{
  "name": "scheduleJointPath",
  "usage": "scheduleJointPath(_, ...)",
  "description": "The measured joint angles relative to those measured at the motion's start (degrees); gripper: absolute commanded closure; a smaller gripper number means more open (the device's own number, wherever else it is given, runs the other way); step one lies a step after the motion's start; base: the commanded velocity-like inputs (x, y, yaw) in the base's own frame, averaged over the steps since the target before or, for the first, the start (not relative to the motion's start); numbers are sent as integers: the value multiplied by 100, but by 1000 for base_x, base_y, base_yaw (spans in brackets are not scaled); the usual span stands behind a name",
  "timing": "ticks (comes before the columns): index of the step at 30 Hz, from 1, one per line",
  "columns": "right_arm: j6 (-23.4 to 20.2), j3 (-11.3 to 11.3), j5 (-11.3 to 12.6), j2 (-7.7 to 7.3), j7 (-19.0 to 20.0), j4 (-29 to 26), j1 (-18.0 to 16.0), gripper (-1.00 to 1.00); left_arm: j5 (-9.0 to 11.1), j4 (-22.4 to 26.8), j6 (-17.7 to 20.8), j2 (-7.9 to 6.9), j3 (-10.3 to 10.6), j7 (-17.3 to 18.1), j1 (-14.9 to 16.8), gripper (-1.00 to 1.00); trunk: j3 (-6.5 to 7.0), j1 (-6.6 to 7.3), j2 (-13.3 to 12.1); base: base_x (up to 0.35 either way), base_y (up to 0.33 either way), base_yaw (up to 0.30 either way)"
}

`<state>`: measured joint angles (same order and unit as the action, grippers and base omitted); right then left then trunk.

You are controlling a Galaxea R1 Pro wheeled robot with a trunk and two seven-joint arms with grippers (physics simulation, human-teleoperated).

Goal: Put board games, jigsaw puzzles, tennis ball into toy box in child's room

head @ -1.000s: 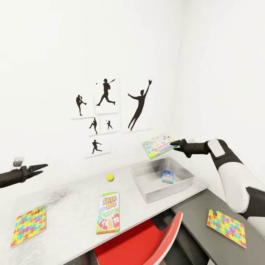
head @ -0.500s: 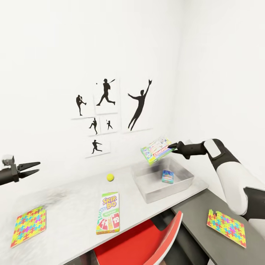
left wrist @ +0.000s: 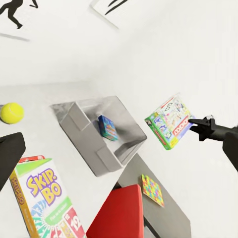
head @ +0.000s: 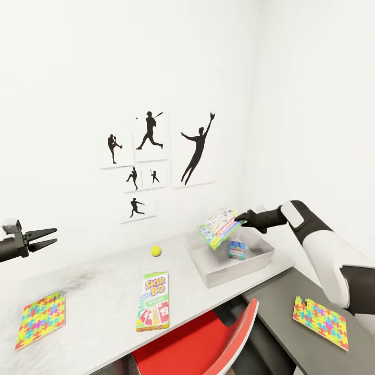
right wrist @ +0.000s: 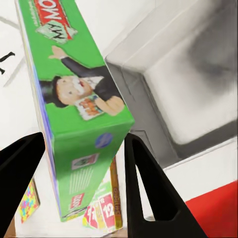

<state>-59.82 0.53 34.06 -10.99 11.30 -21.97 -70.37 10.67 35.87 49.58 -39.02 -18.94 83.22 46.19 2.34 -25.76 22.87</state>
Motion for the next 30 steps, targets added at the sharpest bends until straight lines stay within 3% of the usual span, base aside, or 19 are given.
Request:
scheduleJointPath(5, -1, -41, -20, -65, 0, 204, -1, 100, -3, 0, -7, -7, 3, 1, 2, -100, 0, 0, 0, 0, 0, 0)
scheduleJointPath(11, -9, -582, -158, -96, 11, 238, -1, 100, 3, 0, -10, -6, 6, 1, 1, -100, 0, 0, 0, 0, 0, 0)
scheduleJointPath(15, -10, -747, -132, -109, 9, 239, -1, 100, 3, 0, -16, -2, 6, 1, 0, -100, 1, 0, 0, 0, 0, 0)
scheduleJointPath(30, -2, -802, -133, -54, 8, 238, -1, 100, 12, 0, -12, -9, 3, 9, -2, -100, 1, 0, 0, 0, 0, 0)
